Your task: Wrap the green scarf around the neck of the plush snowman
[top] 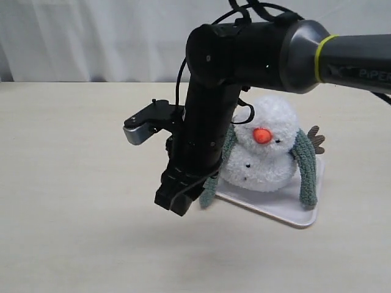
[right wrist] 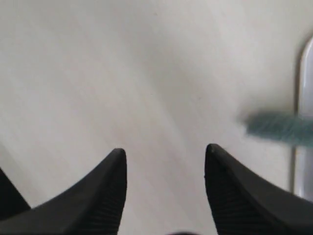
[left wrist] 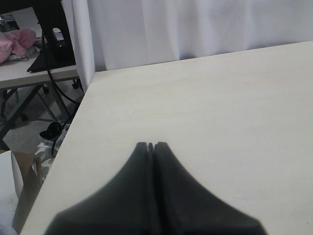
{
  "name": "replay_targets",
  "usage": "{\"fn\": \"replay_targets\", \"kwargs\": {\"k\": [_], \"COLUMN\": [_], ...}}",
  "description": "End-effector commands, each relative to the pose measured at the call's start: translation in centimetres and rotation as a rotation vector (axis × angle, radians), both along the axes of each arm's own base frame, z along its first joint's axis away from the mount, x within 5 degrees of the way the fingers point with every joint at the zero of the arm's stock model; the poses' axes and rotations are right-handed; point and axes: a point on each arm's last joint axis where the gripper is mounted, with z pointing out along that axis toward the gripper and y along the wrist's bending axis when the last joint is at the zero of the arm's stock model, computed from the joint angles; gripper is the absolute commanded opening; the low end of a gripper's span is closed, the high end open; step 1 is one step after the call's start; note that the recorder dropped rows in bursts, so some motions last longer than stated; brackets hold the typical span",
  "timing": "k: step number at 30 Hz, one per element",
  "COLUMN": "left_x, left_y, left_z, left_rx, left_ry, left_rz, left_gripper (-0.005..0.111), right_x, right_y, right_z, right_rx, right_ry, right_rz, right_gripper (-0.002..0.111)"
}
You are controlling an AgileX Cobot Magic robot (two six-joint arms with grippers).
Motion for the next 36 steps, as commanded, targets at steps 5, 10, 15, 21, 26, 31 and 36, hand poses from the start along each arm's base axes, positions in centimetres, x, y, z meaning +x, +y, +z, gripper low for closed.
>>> {"fn": "replay_targets", "kwargs": {"k": [5, 10, 15, 21, 26, 31, 36], "left_x": [0.0, 0.0, 0.0, 0.0, 0.0, 0.0, 0.0], "left_y": [0.0, 0.0, 0.0, 0.0, 0.0, 0.0, 0.0], "left_z": [0.1, 0.1, 0.1, 0.1, 0.1, 0.1, 0.1], "left_rx": [0.0, 0.0, -0.002, -0.002, -0.002, -0.002, -0.002], "left_ry": [-0.013, -0.013, -0.013, -0.013, -0.013, -0.013, -0.013], "left_rz": [0.0, 0.0, -0.001, -0.001, -0.001, -0.001, -0.001], "left_gripper": [0.0, 0.0, 0.0, 0.0, 0.0, 0.0, 0.0], "right_x": [-1.1, -1.5, -2.8, -3.8, -3.8, -4.0, -3.4], "right_y": [-1.4, -4.5, -9.9, -16.5, -17.9, -17.3, -17.4], "right_z": [4.6, 9.4, 15.2, 11.1, 4.3, -1.1, -3.9], "right_rx": [0.031, -0.026, -0.014, -0.083, 0.1, 0.217, 0.141], "right_ry": [-0.089, -0.319, -0.574, -0.529, -0.488, -0.53, -0.544], "right_rz": [-0.148, -0.309, -0.62, -0.832, -0.873, -0.826, -0.726], "right_gripper": [0.047, 0.047, 0.048, 0.063, 0.064, 0.064, 0.062]}}
